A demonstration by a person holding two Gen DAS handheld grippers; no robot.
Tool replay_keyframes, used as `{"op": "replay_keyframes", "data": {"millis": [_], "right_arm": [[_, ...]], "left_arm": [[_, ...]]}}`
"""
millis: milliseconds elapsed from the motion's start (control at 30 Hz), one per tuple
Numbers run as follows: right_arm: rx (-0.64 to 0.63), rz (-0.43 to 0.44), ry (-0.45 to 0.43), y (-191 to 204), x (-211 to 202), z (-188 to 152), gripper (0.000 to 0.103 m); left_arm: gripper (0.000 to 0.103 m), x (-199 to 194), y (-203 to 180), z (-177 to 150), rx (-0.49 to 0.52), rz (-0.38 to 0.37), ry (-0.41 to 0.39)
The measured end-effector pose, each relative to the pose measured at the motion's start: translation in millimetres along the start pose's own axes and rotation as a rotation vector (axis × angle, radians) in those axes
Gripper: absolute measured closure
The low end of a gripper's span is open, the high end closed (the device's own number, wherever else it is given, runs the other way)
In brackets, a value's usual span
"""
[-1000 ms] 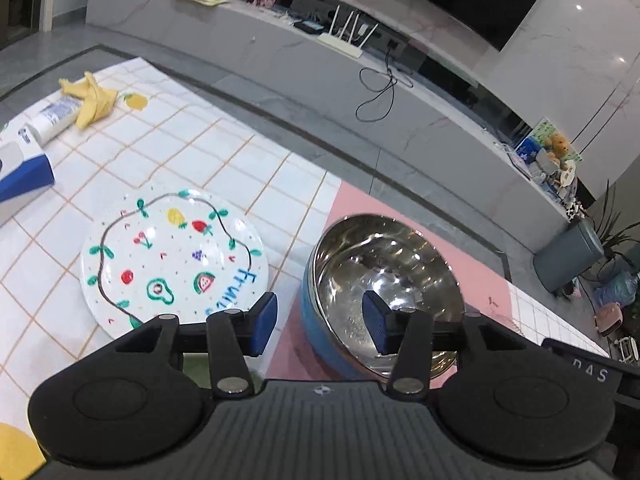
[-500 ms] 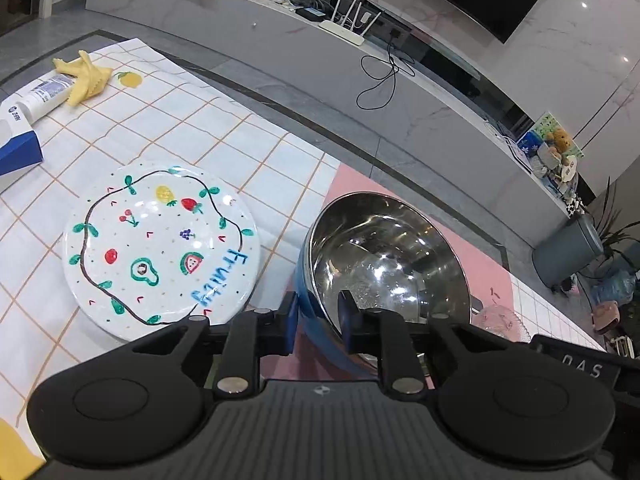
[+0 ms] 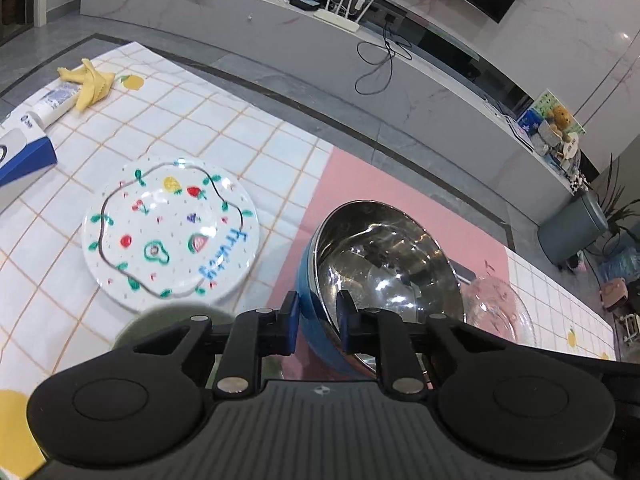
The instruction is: Organize plates and bowls
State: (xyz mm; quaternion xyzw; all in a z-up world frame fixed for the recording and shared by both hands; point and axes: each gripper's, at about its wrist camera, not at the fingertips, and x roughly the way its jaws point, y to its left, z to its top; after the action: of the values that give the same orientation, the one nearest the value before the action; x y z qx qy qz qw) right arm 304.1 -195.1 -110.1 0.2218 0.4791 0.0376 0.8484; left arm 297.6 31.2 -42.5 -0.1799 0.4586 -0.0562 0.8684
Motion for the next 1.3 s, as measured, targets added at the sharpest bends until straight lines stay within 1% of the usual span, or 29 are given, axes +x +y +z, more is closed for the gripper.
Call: {"op": "replay_keyframes", "data": {"millis": [67, 200, 300, 367, 400, 433, 467, 500, 533, 667, 700, 733, 767, 833, 933, 1000, 1200, 1300], "right_arm": [[0.007, -0.013, 0.021, -3, -5, -3, 0.096], [0.027, -0.012, 0.054, -11, -14, -12, 0.096], [0.036, -0.017, 0.064, -16, -15, -19, 0.095], [0.045, -0.013, 0.065, -18, -14, -19, 0.09], [0.053, -0.017, 0.065, -18, -13, -19, 0.084], [0.056, -0.021, 0.061, -19, -13, -19, 0.073], [0.053, -0.026, 0.055, -18, -12, -18, 0.069], [0.047, -0.026, 0.046, -18, -11, -18, 0.066], [0.042, -0.027, 0.04, -17, -10, -17, 0.066], [0.056, -0.026, 0.037, -23, -3, -12, 0.067], [0.066, -0.023, 0.04, -24, -1, -11, 0.069], [0.074, -0.016, 0.044, -26, 1, -11, 0.075], [0.081, 0.002, 0.049, -26, 2, -11, 0.078], [0.095, 0.032, 0.061, -27, 4, -11, 0.089], [0.092, 0.012, 0.054, -25, 2, -11, 0.09], [0.094, 0.001, 0.052, -24, 0, -12, 0.091], [0.11, 0.011, 0.053, -24, -14, -16, 0.091], [0.115, 0.011, 0.041, -25, -26, -19, 0.091]], "left_arm": [[0.081, -5, -1, -5, -0.005, -0.01, 0.016], [0.081, -12, -2, -12, 0.006, -0.021, 0.047], [0.082, -13, 1, -14, 0.0, -0.04, 0.041], [0.081, -14, 3, -11, -0.017, -0.051, 0.025], [0.081, -14, 5, -10, -0.024, -0.051, 0.017], [0.078, -14, 6, -9, -0.029, -0.046, 0.01], [0.076, -13, 7, -8, -0.032, -0.042, 0.003], [0.075, -11, 9, -7, -0.035, -0.046, -0.002], [0.073, -9, 9, -7, -0.036, -0.052, -0.003], [0.072, -1, 7, -5, -0.02, -0.041, -0.001], [0.072, 0, 6, -5, -0.017, -0.039, -0.002], [0.072, 1, 5, -4, -0.016, -0.037, -0.001], [0.073, 2, 4, -3, -0.017, -0.031, 0.001], [0.085, 2, 3, -3, -0.013, -0.02, -0.004], [0.093, 1, 4, -4, -0.015, -0.021, 0.001], [0.096, -2, 4, -4, -0.013, -0.024, 0.002], [0.096, -25, 0, -5, 0.003, -0.05, -0.039], [0.096, -32, 0, -8, -0.008, -0.075, -0.04]]}}
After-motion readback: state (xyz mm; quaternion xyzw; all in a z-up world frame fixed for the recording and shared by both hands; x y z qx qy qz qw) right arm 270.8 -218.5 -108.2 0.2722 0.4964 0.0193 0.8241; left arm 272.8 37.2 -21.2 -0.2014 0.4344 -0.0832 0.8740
